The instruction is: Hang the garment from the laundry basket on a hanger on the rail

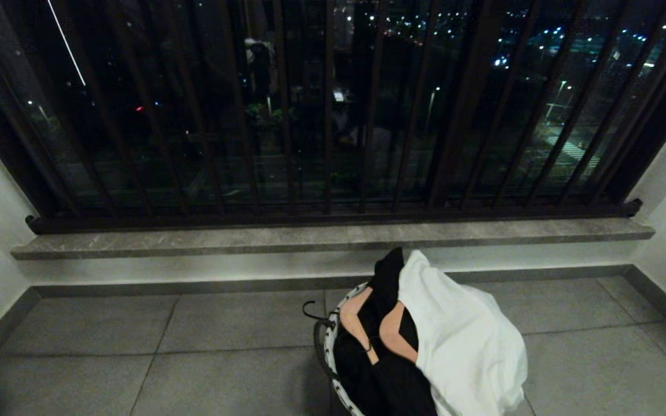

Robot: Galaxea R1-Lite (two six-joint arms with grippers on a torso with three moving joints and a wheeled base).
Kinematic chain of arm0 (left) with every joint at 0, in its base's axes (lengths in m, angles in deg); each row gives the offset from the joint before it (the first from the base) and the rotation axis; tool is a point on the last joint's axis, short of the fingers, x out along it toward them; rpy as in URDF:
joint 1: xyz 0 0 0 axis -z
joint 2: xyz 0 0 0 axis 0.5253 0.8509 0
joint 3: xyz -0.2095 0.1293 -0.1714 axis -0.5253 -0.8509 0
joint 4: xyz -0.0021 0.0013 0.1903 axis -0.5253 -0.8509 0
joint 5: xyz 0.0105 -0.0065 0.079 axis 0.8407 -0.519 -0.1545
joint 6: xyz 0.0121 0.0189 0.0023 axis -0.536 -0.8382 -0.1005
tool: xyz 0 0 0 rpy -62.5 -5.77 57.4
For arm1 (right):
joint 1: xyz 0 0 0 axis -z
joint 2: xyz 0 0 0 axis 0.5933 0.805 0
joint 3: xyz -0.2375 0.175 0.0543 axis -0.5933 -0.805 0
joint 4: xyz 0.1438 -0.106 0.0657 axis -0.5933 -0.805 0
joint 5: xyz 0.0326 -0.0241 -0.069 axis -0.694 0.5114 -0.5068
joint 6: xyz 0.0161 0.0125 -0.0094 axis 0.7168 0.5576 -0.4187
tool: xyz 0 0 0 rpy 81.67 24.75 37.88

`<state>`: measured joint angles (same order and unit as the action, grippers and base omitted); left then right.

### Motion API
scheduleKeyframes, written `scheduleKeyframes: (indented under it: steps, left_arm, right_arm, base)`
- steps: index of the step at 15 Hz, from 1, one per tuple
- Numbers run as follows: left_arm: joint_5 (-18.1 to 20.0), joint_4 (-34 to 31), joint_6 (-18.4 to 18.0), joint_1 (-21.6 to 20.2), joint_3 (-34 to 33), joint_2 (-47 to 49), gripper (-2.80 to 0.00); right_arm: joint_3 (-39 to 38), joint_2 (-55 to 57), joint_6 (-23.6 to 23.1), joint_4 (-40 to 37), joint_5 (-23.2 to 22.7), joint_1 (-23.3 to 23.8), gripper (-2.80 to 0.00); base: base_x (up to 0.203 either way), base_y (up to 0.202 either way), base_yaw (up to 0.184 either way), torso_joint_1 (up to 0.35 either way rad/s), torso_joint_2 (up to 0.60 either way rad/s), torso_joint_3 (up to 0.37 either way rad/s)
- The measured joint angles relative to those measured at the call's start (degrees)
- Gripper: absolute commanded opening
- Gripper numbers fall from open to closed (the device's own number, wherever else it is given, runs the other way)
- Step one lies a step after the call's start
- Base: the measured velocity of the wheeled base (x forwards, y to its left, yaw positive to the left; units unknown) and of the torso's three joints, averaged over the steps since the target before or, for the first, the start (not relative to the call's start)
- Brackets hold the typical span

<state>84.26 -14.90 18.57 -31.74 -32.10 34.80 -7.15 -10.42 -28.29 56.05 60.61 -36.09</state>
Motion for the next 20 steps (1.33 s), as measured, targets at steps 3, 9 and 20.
scheduleKeyframes:
  steps: [3, 9, 20]
  left_arm:
    - [0.0, 0.0, 0.0, 0.0, 0.0, 0.0, -2.8]
    - [0.0, 0.0, 0.0, 0.0, 0.0, 0.0, -2.8]
    - [0.0, 0.1, 0.0, 0.0, 0.0, 0.0, -2.8]
  right_arm:
    - [0.0, 0.0, 0.0, 0.0, 0.0, 0.0, -2.8]
    - [0.0, 0.0, 0.0, 0.0, 0.0, 0.0, -2.8]
    - [0.0, 0.0, 0.1, 0.0, 0.0, 0.0, -2.8]
  base:
    - [0.0, 0.0, 0.0, 0.001, 0.0, -0.195]
    - [0.0, 0.0, 0.0, 0.005, 0.0, -0.196]
    - [0.0, 0.0, 0.0, 0.003, 0.0, -0.195]
